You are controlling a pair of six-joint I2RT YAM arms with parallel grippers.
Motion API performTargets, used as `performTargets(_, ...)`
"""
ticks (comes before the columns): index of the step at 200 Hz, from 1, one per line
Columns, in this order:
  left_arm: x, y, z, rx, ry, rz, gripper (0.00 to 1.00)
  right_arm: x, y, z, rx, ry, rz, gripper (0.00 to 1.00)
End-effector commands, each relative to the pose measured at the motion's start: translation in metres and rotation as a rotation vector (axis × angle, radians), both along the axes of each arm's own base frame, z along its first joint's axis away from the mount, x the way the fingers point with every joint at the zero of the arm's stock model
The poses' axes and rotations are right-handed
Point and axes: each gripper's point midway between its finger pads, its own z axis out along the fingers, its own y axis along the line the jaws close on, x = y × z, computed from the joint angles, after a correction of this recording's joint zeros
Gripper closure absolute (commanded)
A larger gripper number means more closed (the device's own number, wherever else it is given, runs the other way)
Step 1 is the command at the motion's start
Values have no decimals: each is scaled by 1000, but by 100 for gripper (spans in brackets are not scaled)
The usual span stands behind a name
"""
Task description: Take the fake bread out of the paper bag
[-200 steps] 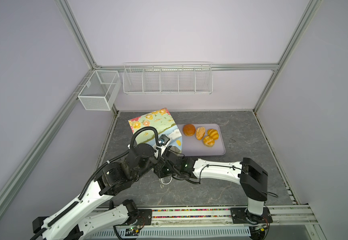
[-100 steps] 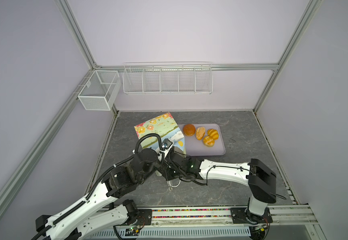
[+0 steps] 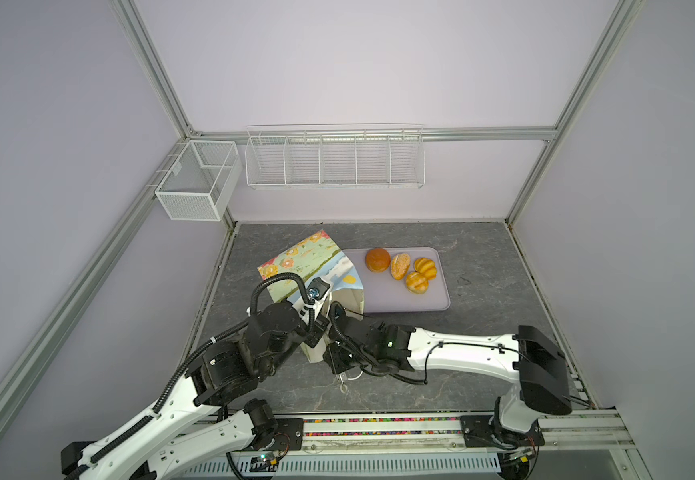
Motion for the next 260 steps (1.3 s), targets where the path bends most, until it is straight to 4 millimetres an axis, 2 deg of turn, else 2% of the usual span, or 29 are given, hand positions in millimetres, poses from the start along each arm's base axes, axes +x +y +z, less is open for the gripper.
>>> performTargets(1,7,-4,-9,6,16,37,100,3,-5,20,24,-44,-35,93)
performTargets(36,10,2,-27,21,44,87,100,-9,-9,3,-24,-7,-8,93)
performTargets(65,7,16,-51,46,87,141,100,-21,-3,-21,-65,51,37,93)
performTargets(68,5,20,-48,26,79,143,100,-22,-2,-23,-69,56,40,93)
performTargets(95,2,29,-64,6,106,174,100,-28,5,-38,-103,80,70,93)
performTargets(118,2,28,-80,5,137,188,100,-29,7,-38,-123,77,86,93)
performTargets(150,4,23,-95,-14,160,202,100,-30,-3,-36,-154,65,95,93)
performTargets(208,9,18,-108,-31,183,225,100,-30,-19,-28,-200,59,113,93)
performTargets(260,13,19,-110,-41,183,241,100,-35,-40,-27,-242,73,109,93)
